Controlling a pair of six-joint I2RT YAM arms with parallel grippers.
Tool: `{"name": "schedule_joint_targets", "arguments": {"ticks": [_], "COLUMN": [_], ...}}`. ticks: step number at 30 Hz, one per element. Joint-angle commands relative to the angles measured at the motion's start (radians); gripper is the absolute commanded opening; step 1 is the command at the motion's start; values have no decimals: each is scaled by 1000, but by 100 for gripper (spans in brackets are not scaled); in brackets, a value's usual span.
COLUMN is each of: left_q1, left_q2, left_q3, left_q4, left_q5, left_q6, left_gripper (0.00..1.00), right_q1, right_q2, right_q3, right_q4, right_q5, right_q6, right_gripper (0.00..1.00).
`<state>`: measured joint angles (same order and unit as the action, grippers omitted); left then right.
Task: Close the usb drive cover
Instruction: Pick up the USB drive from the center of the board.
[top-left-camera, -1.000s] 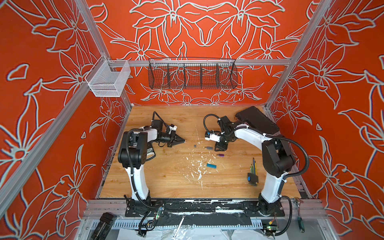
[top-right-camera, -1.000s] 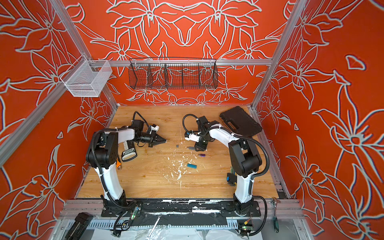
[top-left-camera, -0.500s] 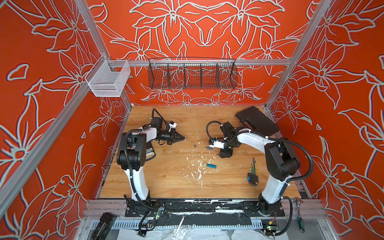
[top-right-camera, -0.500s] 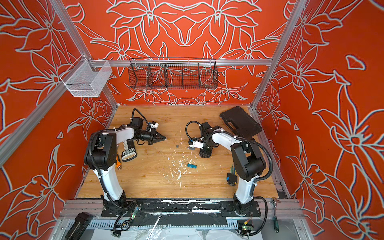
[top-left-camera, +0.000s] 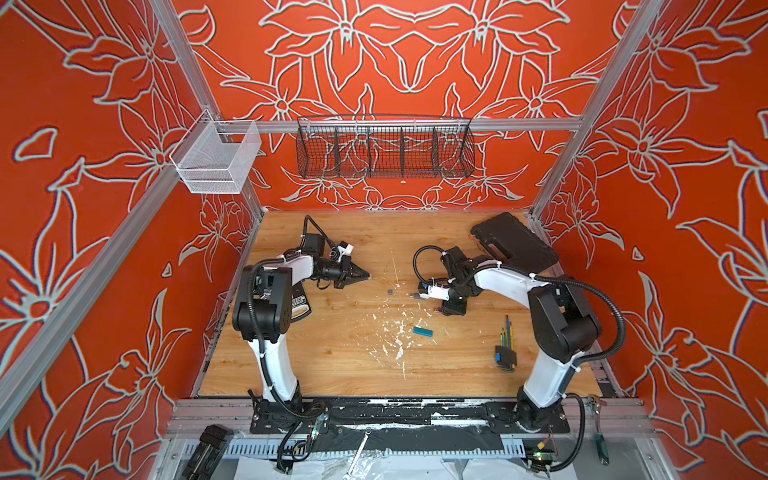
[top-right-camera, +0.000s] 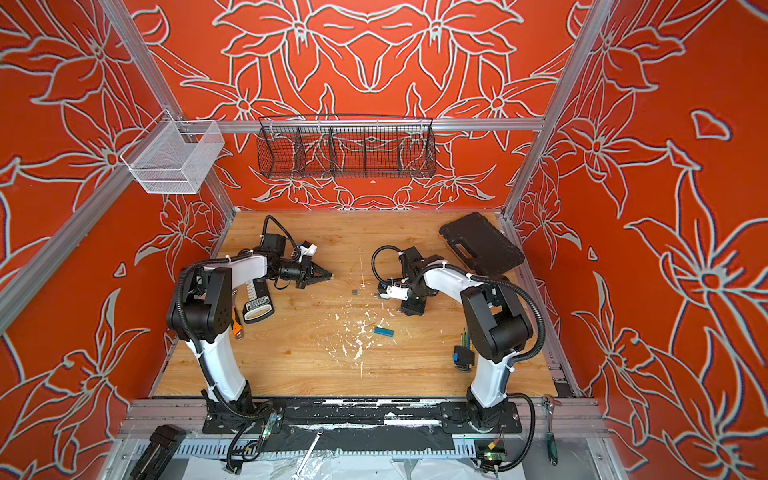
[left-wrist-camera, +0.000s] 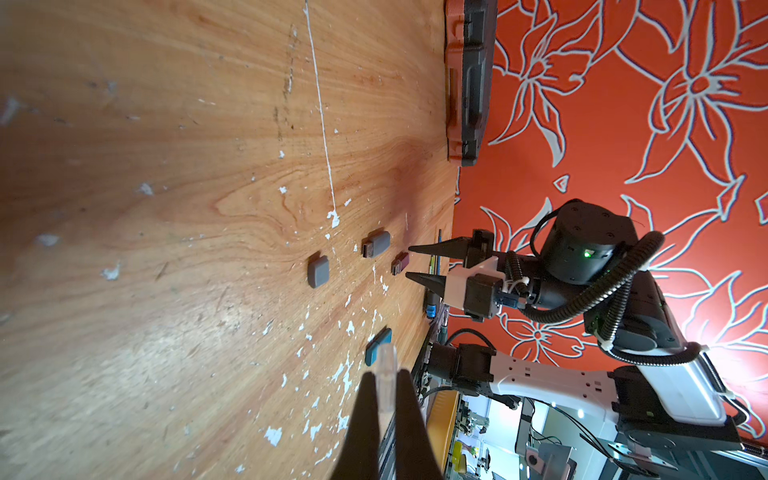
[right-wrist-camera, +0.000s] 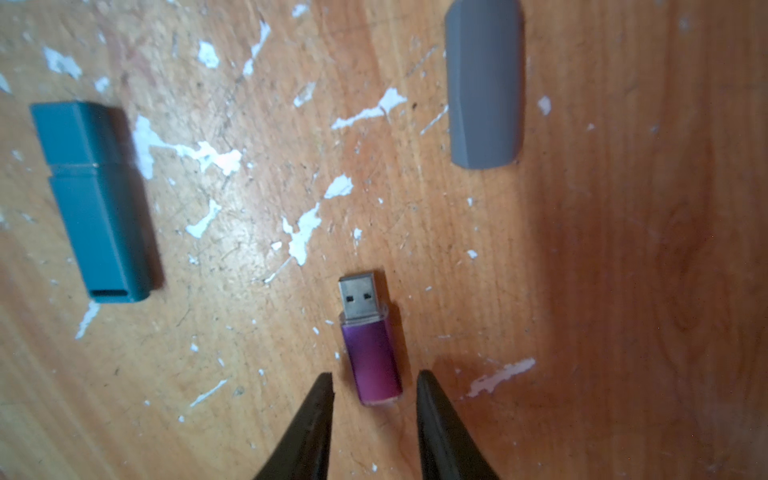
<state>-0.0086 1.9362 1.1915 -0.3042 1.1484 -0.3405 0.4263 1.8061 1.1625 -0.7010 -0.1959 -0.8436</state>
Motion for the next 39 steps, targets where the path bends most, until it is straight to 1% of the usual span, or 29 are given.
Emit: {"name": "schedule_joint_targets", "arguments": {"ticks": [1, 10, 11, 14, 20, 24, 28, 33, 37, 39], "left_q1": [-8, -17, -19, -22, -31, -45, -63, -75, -85, -90], "left_q2": [-29, -24, -25, -24, -24, -26, -37, -55, -61, -60], "left_q3": [16, 29, 31, 32, 40, 48, 46, 33, 38, 42], "left_q4": [0, -4, -6, -7, -9, -29, -35, -13, -41, -62], "left_q5": [6, 7, 7, 5, 11, 16, 25, 72, 110, 116], "left_q6": [0, -1, 0, -1, -4, 13, 30, 25, 53, 68], "left_gripper": [0, 0, 0, 0, 0, 0, 0, 0, 0, 0], "right_q1": [-5, -4, -5, -4, -2, 2, 32, 87, 116, 133], "right_q2": [26, 59, 61, 72, 20, -29, -32, 2, 17, 25], "right_q3": [3, 15, 17, 33, 26, 56, 125, 193, 202, 203], "right_q4": [-20, -18, -20, -36, 10, 39, 72, 127, 219, 250], "right_q5": [-37, -42, -44, -54, -71, -145, -230, -269, -305, -302], "right_q6": [-33, -38, -40, -42, -5, 15, 43, 78, 135, 149], "right_gripper": [34, 31, 30, 22, 16, 15, 15, 15, 15, 15]}}
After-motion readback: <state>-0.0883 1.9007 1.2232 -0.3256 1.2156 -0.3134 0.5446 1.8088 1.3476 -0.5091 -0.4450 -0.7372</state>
